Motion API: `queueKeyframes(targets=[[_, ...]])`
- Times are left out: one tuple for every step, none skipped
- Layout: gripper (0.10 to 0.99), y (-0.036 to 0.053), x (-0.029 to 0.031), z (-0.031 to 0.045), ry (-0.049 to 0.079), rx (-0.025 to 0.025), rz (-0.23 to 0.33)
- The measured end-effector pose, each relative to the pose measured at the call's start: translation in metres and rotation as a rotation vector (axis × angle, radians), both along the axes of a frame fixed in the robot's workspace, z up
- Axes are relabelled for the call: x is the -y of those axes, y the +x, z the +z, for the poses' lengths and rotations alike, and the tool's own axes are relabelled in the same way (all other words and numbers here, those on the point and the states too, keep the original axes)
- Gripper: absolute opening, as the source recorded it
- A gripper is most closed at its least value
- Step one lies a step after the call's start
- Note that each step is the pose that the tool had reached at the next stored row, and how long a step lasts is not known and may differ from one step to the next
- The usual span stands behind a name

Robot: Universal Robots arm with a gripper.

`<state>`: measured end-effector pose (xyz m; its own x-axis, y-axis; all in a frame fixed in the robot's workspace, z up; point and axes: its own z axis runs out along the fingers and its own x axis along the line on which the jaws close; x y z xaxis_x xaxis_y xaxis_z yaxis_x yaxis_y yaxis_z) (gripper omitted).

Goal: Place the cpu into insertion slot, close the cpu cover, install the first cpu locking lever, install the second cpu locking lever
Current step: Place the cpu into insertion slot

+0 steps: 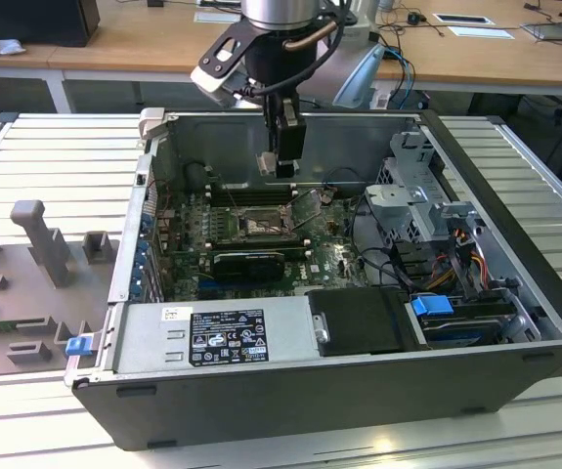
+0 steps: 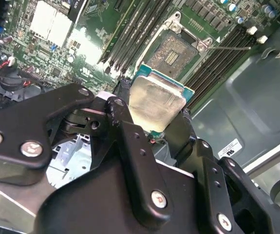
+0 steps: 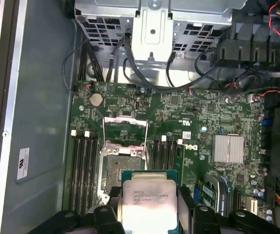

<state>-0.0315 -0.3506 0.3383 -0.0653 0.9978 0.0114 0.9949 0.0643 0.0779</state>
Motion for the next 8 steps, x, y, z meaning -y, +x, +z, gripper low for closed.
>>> queueKeyframes(targets=[[0.537,0.0,0.0,-0.0007,0.0,0.0,0.0],[0.537,0.0,0.0,-0.002,0.0,-0.0001,0.0],[0.537,0.0,0.0,-0.0038,0.0,-0.0001,0.0],[0.537,0.0,0.0,-0.0048,0.0,-0.0001,0.0],[0.537,0.0,0.0,-0.0066,0.0,0.0,0.0],[0.537,0.0,0.0,-0.0096,0.0,0.0,0.0],[0.537,0.0,0.0,-0.0108,0.0,-0.0001,0.0],[0.537,0.0,0.0,-0.0118,0.0,0.0,-0.001]])
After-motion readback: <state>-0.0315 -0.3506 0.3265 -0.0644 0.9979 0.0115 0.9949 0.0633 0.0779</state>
